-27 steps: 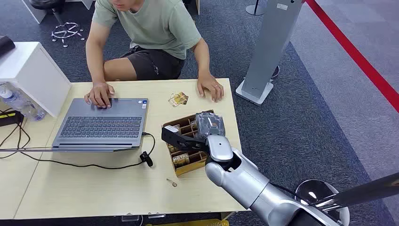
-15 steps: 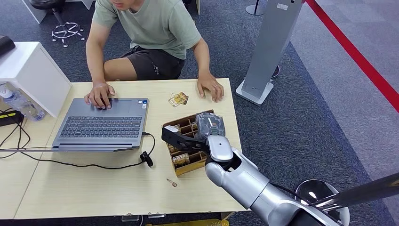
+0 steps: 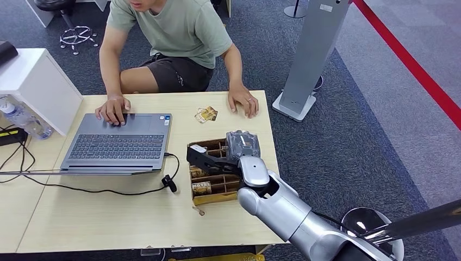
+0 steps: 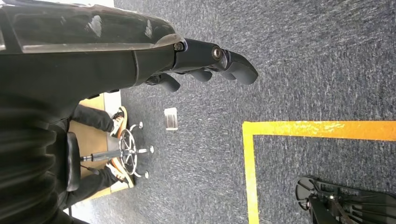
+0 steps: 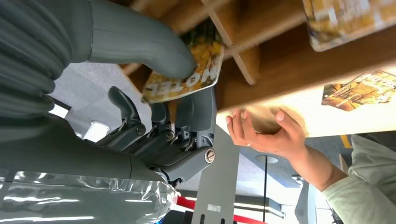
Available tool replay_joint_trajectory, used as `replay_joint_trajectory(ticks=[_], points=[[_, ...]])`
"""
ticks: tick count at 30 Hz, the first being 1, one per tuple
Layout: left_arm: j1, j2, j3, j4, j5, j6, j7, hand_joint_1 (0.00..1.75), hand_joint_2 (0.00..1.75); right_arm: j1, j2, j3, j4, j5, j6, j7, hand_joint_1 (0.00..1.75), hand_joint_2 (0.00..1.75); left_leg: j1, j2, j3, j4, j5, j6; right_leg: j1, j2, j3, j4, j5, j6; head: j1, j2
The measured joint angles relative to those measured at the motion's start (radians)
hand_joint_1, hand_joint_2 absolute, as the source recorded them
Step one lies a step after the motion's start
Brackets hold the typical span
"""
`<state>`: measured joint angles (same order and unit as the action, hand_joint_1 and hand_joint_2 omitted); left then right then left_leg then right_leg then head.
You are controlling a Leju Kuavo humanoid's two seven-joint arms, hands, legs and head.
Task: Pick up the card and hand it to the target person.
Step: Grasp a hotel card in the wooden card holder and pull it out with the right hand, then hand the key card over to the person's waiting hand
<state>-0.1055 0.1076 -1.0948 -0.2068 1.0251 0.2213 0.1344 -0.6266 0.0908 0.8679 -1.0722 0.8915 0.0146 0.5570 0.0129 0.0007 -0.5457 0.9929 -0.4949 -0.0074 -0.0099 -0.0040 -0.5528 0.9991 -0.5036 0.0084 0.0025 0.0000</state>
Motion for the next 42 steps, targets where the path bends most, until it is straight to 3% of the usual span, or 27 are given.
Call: replay_joint_trajectory(ticks=[21, 31, 42], points=[[0.0, 0.0, -0.008, 0.0, -0.008, -0.006, 0.0, 0.0, 1.75, 0.004, -0.004, -0.002, -0.016, 0.011, -0.023, -0.001, 1.57, 1.75, 0.0, 0.0, 0.0, 0.0, 0.0, 0.0, 0.0, 0.0, 0.0, 0.0, 0.0, 0.0, 0.0, 0.0], [0.001, 0.0, -0.009, 0.0, -0.004, -0.01, -0.016, 0.0, 1.75, 0.001, -0.027, -0.013, -0.184, 0.055, -0.038, -0.003, 1.57, 1.75, 0.0, 0.0, 0.0, 0.0, 0.0, 0.0, 0.0, 0.0, 0.0, 0.0, 0.0, 0.0, 0.0, 0.0], [0.001, 0.0, -0.01, 0.0, -0.008, -0.011, -0.028, 0.0, 1.75, -0.089, -0.026, -0.012, -0.296, 0.042, -0.044, -0.048, 1.57, 1.75, 0.0, 0.0, 0.0, 0.0, 0.0, 0.0, 0.0, 0.0, 0.0, 0.0, 0.0, 0.0, 0.0, 0.0]])
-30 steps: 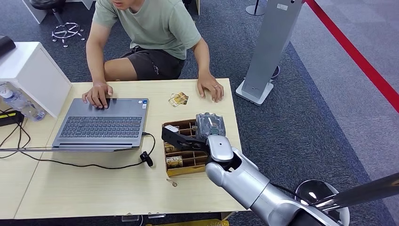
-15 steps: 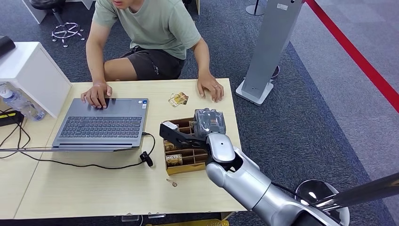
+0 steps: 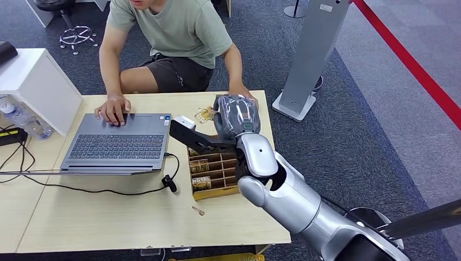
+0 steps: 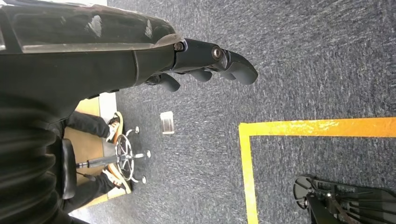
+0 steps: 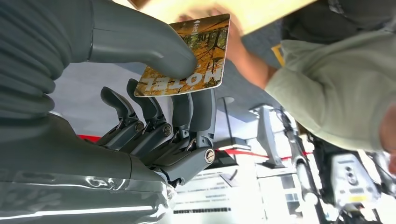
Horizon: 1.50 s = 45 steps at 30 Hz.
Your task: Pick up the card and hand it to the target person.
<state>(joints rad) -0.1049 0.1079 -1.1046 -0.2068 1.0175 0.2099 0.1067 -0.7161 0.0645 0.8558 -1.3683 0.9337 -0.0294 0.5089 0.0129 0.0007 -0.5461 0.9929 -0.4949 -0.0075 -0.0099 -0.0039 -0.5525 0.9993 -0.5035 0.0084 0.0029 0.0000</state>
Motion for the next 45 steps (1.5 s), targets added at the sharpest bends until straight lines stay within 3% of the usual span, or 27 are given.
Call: replay_joint_trajectory(ticks=[12, 20, 34, 38, 45], points=[[-0.005, 0.0, -0.021, 0.0, -0.025, -0.006, -0.036, 0.0, 1.75, -0.191, 0.134, 0.018, 0.381, -0.077, -0.172, -0.204, 1.57, 1.75, 0.0, -0.001, -0.001, 0.0, 0.0, 0.0, 0.0, 0.0, 0.0, 0.0, 0.0, 0.0, 0.0, 0.0], [-0.005, 0.0, -0.023, 0.0, -0.014, -0.006, -0.029, 0.0, 1.75, -0.257, 0.194, 0.026, 0.6, -0.083, -0.198, -0.225, 1.57, 1.75, 0.0, -0.001, 0.0, 0.0, 0.0, 0.0, 0.0, -0.001, 0.0, 0.0, 0.0, 0.0, 0.001, 0.0], [-0.004, 0.002, -0.023, 0.0, 0.002, 0.0, -0.022, 0.0, 1.75, -0.268, 0.24, 0.032, 0.734, -0.091, -0.2, -0.234, 1.57, 1.75, 0.0, -0.001, 0.0, 0.0, 0.0, 0.0, 0.0, 0.0, 0.0, 0.0, 0.0, 0.0, 0.0, 0.0], [-0.004, 0.003, -0.023, 0.0, 0.002, -0.002, -0.022, 0.0, 1.75, -0.268, 0.241, 0.033, 0.752, -0.093, -0.204, -0.233, 0.0, 1.75, 0.0, -0.001, 0.0, 0.0, 0.0, 0.0, 0.0, 0.0, 0.0, 0.0, 0.0, 0.0, 0.0, 0.0], [-0.004, 0.006, -0.03, 0.0, -0.006, -0.017, -0.022, 0.0, 1.75, -0.268, 0.241, 0.033, 0.771, -0.095, -0.208, -0.231, 0.0, 1.75, 0.0, -0.001, 0.0, 0.0, 0.0, 0.0, 0.0, 0.0, 0.0, 0.0, 0.0, 0.0, 0.0, 0.0]])
